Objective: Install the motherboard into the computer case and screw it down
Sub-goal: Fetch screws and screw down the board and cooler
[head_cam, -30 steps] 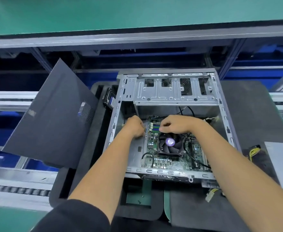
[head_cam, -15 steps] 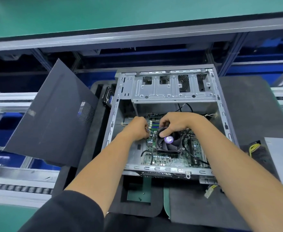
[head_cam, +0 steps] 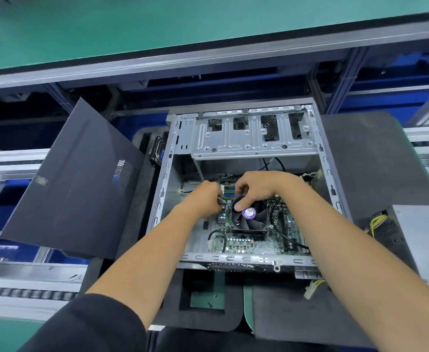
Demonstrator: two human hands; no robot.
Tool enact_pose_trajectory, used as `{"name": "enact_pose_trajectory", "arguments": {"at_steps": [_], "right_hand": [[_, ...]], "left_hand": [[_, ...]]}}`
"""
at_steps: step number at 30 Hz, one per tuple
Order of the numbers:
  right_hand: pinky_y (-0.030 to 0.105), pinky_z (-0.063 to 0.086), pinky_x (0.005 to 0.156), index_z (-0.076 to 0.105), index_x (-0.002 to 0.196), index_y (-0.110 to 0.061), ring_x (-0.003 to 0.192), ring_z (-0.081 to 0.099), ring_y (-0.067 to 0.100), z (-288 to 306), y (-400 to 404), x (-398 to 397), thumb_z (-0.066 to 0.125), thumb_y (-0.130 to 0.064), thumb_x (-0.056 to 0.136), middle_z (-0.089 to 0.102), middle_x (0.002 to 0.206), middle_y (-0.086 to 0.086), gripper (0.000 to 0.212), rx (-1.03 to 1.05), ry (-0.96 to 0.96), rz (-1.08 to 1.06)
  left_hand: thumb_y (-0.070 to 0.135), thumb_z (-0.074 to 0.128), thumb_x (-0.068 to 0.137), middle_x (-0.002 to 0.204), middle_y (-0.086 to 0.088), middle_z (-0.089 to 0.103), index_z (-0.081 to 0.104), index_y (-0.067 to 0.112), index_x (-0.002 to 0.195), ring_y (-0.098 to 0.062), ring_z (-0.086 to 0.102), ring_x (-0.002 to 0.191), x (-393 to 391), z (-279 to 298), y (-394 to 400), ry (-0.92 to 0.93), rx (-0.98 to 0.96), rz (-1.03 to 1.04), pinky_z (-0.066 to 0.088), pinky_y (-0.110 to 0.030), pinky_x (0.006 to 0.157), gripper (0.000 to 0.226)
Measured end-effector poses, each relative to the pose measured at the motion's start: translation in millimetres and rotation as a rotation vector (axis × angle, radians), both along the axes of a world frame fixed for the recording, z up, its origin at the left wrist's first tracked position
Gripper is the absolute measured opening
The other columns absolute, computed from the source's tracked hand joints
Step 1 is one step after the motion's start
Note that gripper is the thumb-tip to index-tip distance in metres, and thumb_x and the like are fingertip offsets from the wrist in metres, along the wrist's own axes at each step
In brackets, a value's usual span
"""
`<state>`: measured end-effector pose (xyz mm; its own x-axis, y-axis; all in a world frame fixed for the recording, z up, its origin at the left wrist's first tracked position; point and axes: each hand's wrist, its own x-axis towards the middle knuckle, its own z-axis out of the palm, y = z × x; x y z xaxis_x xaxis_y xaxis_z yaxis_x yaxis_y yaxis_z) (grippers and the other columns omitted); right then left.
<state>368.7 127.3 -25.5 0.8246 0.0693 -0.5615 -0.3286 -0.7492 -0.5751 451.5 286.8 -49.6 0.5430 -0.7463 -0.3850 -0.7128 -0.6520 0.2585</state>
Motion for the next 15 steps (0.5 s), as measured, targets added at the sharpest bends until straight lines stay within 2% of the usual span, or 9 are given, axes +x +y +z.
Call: {"name": "enact_pose_trajectory", "arguments": {"at_steps": [2,5,11,15], "right_hand": [[0.032,0.043,0.071,0.064,0.095,-0.016,0.076,0.054,0.015,-0.2,0.2,0.2,0.077,-0.043,0.077,0.062,0.086,-0.003,0.035,0.001,0.0,0.004],[0.029,0.037,0.064,0.062,0.091,-0.016,0.07,0.049,0.015,-0.5,0.3,0.4,0.076,-0.044,0.077,0.056,0.079,-0.004,0.035,-0.014,-0.005,0.009],[0.031,0.038,0.066,0.063,0.088,-0.016,0.071,0.05,0.017,-2.7,-0.7,0.5,0.076,-0.044,0.077,0.059,0.081,0.0,0.033,0.0,-0.002,0.006],[0.03,0.035,0.063,0.064,0.087,-0.012,0.067,0.047,0.017,-4.2,-1.9,-0.1,0.076,-0.042,0.078,0.056,0.076,-0.001,0.033,0.0,-0.009,-0.006]], "left_hand": [[0.007,0.059,0.082,0.09,-0.015,0.059,0.067,0.003,0.091,-0.029,0.056,0.083,-2.1,1.3,-1.8,-0.036,0.038,-0.059,0.041,-0.031,0.061,0.013],[0.004,0.057,0.084,0.097,-0.016,0.055,0.066,0.003,0.096,-0.034,0.059,0.084,-3.8,2.2,-2.7,-0.087,0.081,-0.133,0.048,-0.037,0.066,0.015],[0.004,0.056,0.085,0.098,-0.017,0.055,0.063,0.002,0.098,-0.034,0.058,0.084,-3.4,5.6,-4.0,-0.119,0.134,-0.193,0.046,-0.036,0.066,0.015],[0.004,0.055,0.085,0.091,-0.011,0.045,0.059,0.003,0.095,-0.03,0.051,0.081,-2.3,6.6,-7.3,-0.105,0.157,-0.202,0.044,-0.037,0.067,0.011]]}}
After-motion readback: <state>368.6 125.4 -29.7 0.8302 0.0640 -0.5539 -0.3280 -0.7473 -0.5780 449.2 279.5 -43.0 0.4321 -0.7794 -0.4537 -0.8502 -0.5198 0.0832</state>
